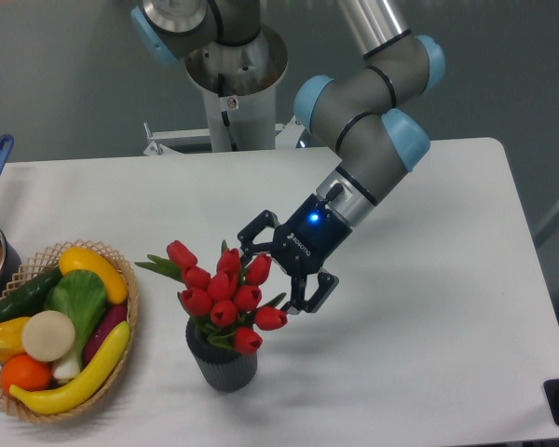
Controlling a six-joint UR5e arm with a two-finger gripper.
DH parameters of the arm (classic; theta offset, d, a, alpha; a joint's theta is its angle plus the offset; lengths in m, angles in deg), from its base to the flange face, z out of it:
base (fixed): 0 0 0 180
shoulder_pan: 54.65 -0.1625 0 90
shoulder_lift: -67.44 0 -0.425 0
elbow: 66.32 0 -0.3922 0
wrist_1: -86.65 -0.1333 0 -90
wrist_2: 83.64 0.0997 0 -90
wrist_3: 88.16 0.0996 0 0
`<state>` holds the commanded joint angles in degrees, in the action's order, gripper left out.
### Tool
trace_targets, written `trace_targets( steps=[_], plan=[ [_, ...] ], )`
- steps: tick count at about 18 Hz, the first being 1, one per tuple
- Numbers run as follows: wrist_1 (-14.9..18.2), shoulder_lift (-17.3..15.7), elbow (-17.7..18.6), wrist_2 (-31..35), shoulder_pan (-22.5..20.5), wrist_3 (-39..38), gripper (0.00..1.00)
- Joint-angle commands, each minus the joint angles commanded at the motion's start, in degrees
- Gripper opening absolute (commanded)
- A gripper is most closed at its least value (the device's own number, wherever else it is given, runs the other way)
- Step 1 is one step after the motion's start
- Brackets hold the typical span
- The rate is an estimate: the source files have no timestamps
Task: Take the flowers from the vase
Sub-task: 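Position the open gripper around the tulip stems above the vase rim, then close the gripper on the tulip stems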
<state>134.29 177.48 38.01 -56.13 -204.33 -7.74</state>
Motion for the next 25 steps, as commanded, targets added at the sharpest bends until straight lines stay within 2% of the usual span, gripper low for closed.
trace_targets(
  steps=[5, 8, 9, 12, 18, 23, 25],
  plan=[
    [-0.1, 1.0, -1.2, 0.0, 1.1, -0.2, 1.00],
    [-1.3, 1.9, -2.2, 0.0, 1.8, -2.0, 1.00],
    [-1.8, 2.4, -2.3, 0.0, 1.8, -2.0, 0.97],
    [-2.1, 2.6, -2.8, 0.0, 2.2, -2.1, 0.70],
    [-2.1, 2.5, -3.3, 0.0, 2.2, -2.1, 0.41],
    [-2.1, 2.2, -3.5, -0.1, 1.8, -2.5, 0.38],
    [-2.1, 1.8, -4.2, -1.1, 1.6, -5.1, 0.38]
  ],
)
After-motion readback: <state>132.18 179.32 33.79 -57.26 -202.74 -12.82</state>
